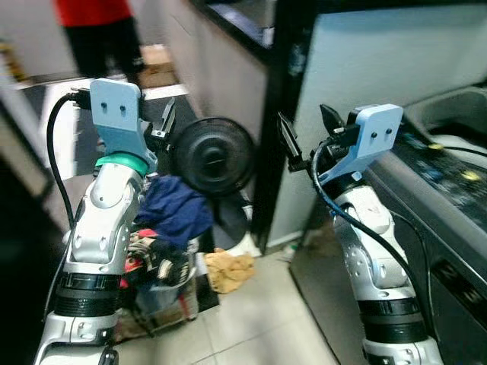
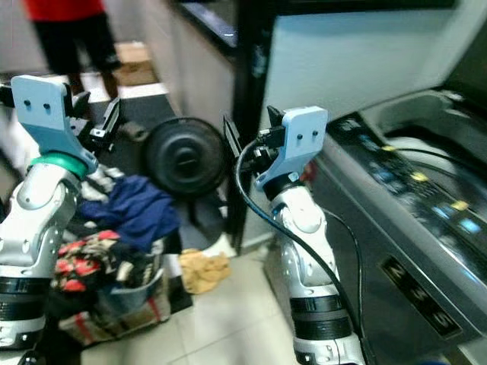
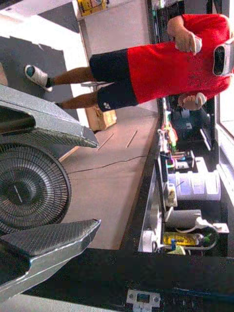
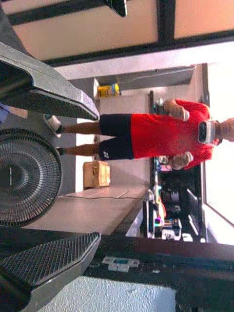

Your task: Clothes washing

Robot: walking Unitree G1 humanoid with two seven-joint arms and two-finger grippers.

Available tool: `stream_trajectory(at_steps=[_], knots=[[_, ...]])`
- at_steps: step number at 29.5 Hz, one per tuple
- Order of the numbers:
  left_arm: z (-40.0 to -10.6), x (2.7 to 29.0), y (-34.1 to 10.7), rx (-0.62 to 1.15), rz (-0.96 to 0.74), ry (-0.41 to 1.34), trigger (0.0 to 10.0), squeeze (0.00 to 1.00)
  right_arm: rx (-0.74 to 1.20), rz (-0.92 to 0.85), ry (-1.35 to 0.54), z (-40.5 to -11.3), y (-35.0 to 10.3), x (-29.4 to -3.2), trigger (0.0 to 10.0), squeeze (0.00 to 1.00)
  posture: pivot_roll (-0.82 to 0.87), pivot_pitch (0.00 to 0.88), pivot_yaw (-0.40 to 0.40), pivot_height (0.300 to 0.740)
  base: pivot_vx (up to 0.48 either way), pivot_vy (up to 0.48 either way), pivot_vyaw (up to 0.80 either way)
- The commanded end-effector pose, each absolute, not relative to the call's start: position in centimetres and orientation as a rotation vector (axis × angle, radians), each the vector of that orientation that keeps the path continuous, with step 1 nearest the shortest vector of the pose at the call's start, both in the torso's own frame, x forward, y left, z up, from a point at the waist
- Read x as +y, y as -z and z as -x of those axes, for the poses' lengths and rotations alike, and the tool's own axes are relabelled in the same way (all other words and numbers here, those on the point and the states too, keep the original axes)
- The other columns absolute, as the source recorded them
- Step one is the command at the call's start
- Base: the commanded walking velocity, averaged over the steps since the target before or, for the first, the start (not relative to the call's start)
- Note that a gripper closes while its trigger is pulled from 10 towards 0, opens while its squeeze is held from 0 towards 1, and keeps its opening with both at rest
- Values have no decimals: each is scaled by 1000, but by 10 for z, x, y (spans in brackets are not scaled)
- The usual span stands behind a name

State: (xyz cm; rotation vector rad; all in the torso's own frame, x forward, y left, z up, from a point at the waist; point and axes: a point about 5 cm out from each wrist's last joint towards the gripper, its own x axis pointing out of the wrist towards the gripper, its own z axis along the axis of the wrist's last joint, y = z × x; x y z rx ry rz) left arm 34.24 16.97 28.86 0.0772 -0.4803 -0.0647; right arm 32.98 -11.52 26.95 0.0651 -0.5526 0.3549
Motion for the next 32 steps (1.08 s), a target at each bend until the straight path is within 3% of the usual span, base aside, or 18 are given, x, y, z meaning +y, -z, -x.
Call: stream_trajectory(at_steps=[1,11,22,28,32], knots=[[-343,167,-284,-461,-86,75,10000,0,-555,-64,-359,-329,-269,-115,10000,0,34,3,15,740,0,0,706],[-344,163,-277,-441,-94,68,10000,0,-548,-69,-369,-330,-266,-114,10000,0,36,0,13,740,0,0,703],[-346,161,-261,-391,-114,40,10000,0,-456,-61,-352,-334,-240,-114,10000,0,37,0,14,740,410,0,0],[-347,161,-261,-385,-115,40,10000,0,-450,-38,-332,-336,-238,-118,10000,0,34,0,17,740,466,0,775],[-348,162,-262,-386,-117,36,10000,0,-450,-42,-326,-336,-238,-118,10000,0,33,3,16,740,467,0,0]])
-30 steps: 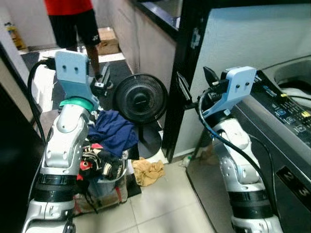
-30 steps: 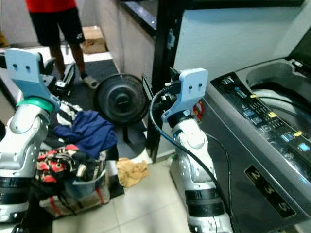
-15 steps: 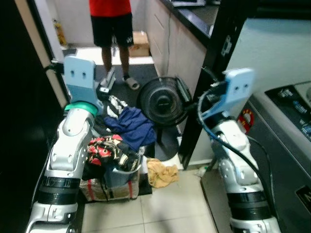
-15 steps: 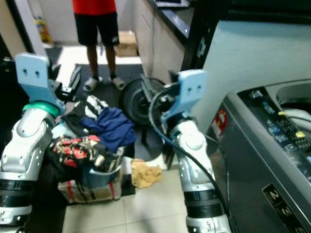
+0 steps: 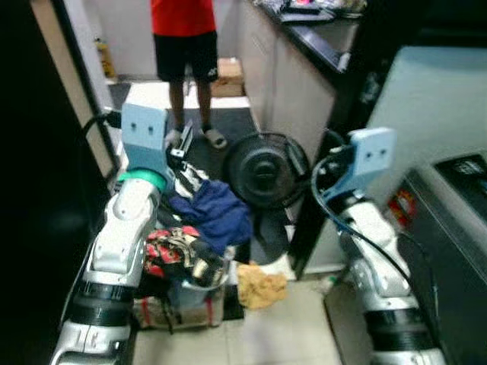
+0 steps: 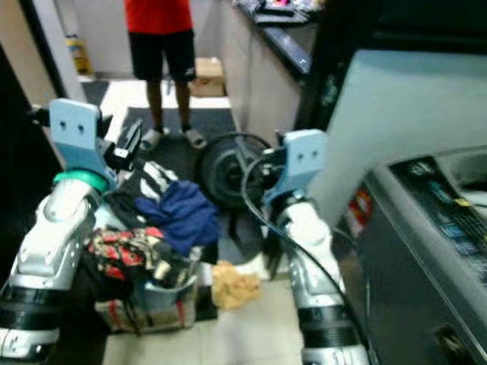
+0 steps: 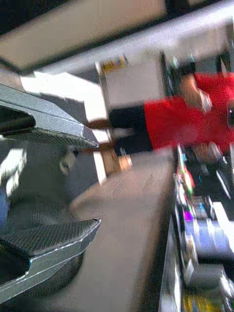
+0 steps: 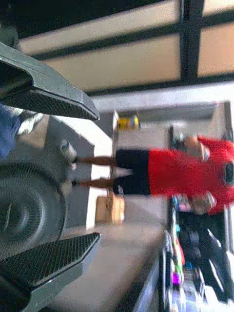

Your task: Clothes washing

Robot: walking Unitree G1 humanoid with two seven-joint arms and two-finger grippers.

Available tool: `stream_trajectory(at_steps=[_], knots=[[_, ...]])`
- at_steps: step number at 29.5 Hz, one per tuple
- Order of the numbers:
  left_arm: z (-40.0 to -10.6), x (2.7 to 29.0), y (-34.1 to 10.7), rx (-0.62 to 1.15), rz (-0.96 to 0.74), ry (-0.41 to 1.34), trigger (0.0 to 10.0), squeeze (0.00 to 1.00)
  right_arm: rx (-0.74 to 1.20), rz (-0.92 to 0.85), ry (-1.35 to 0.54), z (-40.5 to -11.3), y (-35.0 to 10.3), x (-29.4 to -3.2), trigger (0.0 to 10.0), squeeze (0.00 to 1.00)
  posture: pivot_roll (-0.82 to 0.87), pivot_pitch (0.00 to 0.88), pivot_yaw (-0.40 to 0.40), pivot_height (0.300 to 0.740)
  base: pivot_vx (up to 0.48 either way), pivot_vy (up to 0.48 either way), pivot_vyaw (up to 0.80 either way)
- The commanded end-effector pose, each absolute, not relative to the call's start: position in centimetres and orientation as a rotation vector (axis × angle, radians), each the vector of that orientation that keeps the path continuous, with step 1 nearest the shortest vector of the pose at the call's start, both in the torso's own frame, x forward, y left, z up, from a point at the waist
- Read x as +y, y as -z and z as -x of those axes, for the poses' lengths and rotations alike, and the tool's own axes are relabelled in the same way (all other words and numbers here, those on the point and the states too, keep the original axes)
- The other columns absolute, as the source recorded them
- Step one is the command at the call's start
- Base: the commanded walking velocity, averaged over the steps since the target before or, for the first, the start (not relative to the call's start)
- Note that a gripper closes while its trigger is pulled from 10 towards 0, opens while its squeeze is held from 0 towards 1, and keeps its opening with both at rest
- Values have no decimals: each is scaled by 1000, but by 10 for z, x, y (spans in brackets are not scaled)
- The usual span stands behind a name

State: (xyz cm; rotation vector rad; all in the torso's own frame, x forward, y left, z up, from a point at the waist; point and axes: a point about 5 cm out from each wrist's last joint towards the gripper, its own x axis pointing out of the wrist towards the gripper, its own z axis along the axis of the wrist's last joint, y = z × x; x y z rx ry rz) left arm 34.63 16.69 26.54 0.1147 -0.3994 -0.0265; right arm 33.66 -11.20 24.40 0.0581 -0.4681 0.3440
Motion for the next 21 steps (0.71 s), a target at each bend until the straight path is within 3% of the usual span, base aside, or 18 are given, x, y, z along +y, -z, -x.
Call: stream_trajectory(at_steps=[1,6,12,21], knots=[[-348,162,-262,-385,-117,35,10000,0,-451,-39,-324,-336,-238,-118,10000,0,33,3,16,740,465,0,0],[-348,163,-261,-385,-119,31,10000,0,-455,-32,-324,-336,-238,-118,10000,0,34,3,16,740,465,0,163],[-348,163,-261,-385,-121,29,10000,0,-455,-13,-311,-337,-237,-120,10000,0,33,4,15,740,465,0,763],[-349,163,-259,-368,-129,21,10000,0,-473,-71,-319,-336,-241,-120,10000,0,31,5,17,740,0,0,0]])
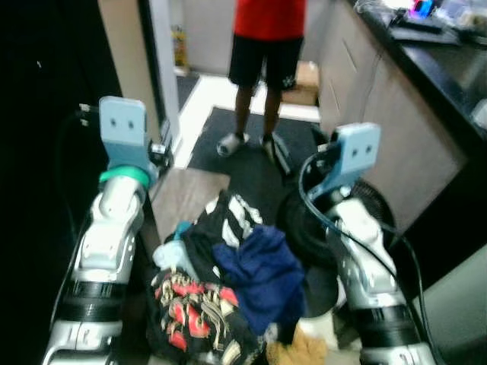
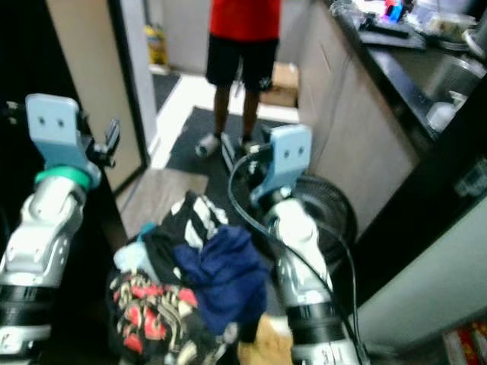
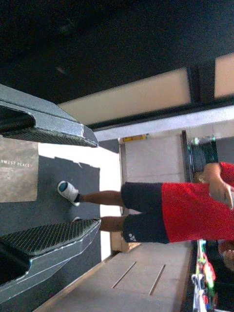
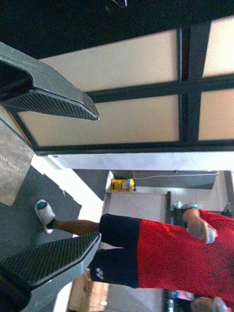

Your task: Clothes washing

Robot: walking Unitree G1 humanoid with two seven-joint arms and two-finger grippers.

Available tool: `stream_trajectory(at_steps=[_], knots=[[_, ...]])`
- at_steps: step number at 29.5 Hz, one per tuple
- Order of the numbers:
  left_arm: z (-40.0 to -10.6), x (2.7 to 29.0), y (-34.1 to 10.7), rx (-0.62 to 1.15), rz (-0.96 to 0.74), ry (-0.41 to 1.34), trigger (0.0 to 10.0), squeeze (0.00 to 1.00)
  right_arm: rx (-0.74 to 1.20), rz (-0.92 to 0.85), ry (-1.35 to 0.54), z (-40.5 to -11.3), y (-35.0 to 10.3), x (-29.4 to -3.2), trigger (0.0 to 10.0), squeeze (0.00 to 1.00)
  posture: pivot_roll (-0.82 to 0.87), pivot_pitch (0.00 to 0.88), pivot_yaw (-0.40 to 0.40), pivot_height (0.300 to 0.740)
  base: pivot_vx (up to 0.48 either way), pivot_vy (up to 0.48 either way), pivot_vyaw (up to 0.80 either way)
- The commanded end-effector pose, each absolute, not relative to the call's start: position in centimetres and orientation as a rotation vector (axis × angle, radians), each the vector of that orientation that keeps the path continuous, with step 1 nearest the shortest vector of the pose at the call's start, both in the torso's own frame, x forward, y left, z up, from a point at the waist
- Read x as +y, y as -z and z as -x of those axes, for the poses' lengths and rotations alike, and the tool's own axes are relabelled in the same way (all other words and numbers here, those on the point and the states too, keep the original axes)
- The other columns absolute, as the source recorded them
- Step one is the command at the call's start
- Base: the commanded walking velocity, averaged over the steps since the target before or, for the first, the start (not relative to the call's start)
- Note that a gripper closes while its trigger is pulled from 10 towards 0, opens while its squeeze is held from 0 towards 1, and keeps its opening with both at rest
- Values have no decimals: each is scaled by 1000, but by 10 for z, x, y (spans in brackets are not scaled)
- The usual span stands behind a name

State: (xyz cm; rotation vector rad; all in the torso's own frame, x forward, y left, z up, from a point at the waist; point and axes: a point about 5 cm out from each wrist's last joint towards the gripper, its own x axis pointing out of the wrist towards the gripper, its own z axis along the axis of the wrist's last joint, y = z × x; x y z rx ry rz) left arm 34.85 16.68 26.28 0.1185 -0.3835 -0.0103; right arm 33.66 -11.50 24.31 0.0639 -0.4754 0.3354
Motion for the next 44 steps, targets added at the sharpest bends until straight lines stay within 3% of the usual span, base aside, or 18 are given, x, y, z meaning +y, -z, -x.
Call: stream_trajectory(at_steps=[1,12,25,30,35,44], knots=[[-349,163,-258,-366,-128,23,10000,0,-473,-71,-325,-336,-240,-120,10000,0,30,5,18,740,0,0,0],[-346,150,-222,-241,-72,169,10000,0,-396,-40,-306,-338,-213,-119,10000,0,30,8,20,740,0,0,0],[-330,133,-194,-219,-162,247,10000,0,-308,15,-293,-331,-181,-121,10000,0,27,11,27,740,0,0,0],[-329,136,-187,-198,-167,228,10000,0,-302,12,-293,-331,-178,-120,10000,0,27,11,27,740,0,0,0],[-323,151,-139,-58,-232,136,10000,0,-173,-7,-344,-324,-137,-107,10000,0,28,18,25,740,0,0,0],[-319,159,-105,86,-273,125,10000,0,-71,-30,-353,-318,-109,-104,10000,0,35,25,20,740,0,0,0]])
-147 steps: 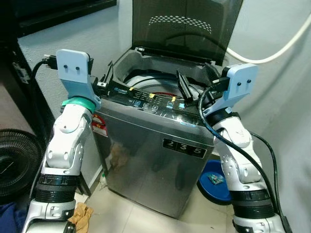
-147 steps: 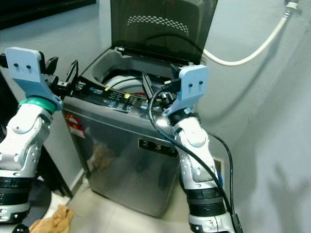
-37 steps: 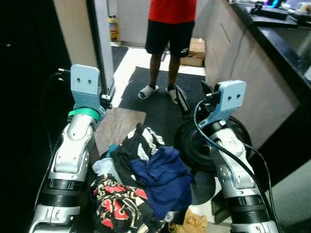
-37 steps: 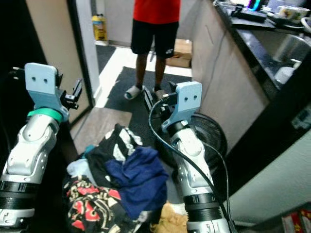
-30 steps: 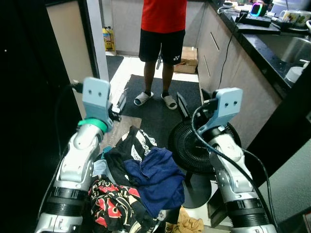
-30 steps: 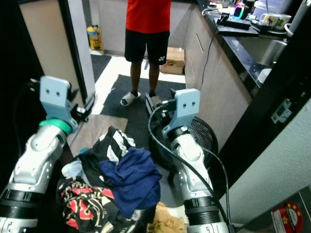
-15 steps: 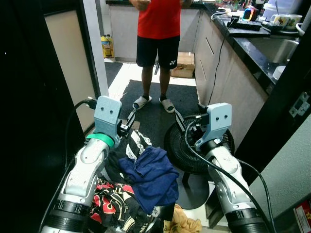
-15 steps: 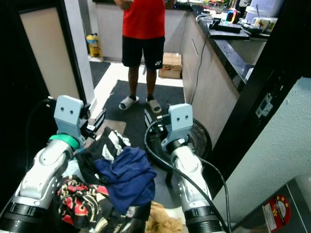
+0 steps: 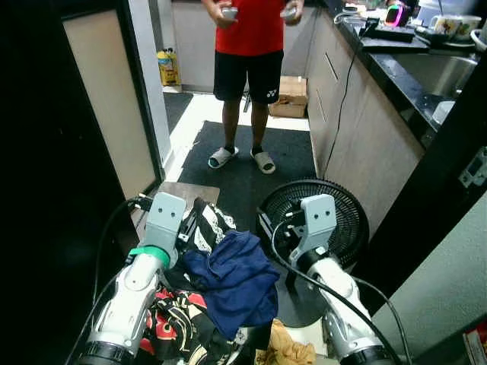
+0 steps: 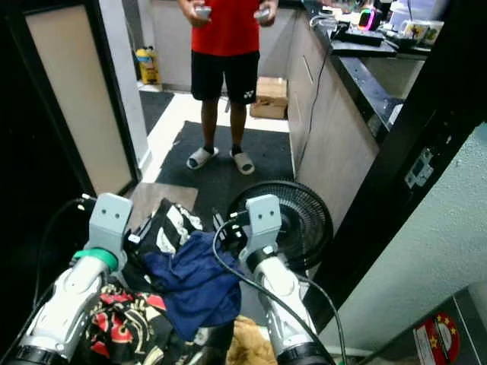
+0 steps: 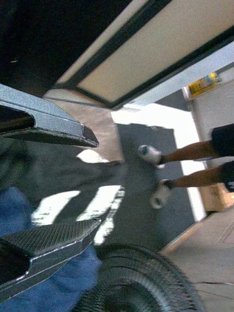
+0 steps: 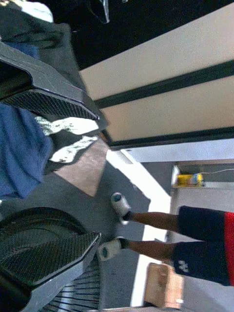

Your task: Clothes washing

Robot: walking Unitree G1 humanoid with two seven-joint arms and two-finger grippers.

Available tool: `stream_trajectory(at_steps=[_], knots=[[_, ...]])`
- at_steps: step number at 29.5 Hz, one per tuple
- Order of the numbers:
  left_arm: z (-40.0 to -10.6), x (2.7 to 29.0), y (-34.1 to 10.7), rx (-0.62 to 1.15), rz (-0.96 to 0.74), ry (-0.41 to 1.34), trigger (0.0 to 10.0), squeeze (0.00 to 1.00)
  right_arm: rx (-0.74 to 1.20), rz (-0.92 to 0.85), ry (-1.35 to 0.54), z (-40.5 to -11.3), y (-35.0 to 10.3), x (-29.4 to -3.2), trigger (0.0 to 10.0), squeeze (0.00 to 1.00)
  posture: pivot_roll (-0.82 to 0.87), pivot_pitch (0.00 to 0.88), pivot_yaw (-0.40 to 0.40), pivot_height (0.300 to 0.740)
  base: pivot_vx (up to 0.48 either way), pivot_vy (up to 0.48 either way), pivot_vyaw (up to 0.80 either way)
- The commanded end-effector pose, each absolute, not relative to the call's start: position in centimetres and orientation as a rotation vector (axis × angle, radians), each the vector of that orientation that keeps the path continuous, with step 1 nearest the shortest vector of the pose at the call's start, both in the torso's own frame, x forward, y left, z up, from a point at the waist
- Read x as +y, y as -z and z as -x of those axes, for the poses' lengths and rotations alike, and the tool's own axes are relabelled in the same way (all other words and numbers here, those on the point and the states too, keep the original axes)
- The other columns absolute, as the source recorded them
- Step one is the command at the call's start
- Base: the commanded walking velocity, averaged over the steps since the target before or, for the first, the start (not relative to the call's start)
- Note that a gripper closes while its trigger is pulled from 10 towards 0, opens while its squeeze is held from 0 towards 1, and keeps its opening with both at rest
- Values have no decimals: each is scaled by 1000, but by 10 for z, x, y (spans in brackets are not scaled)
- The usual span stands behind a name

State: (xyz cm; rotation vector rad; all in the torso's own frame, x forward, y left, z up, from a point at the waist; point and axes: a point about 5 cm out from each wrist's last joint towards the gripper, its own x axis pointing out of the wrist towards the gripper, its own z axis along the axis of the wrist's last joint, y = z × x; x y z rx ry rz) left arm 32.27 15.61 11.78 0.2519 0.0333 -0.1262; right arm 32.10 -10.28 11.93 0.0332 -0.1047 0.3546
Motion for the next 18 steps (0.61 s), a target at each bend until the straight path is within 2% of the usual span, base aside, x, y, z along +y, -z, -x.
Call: stream_trajectory(at_steps=[1,2,5,12,18], knots=[[-315,161,-89,161,-280,131,10000,0,-21,-25,-336,-316,-96,-106,10000,0,42,28,18,740,0,0,0],[-315,161,-89,161,-280,131,10000,0,-21,-25,-336,-316,-96,-106,10000,0,42,28,18,740,0,0,0],[-307,167,-59,311,-235,135,10000,0,84,9,-288,-310,-70,-115,10000,0,47,34,17,740,0,0,0],[-304,171,-48,329,-254,99,10000,0,104,2,-226,-311,-64,-126,10000,0,43,53,30,740,0,0,0],[-309,174,-51,307,-300,96,10000,0,55,-60,-191,-317,-75,-127,10000,0,24,122,70,740,0,0,0]])
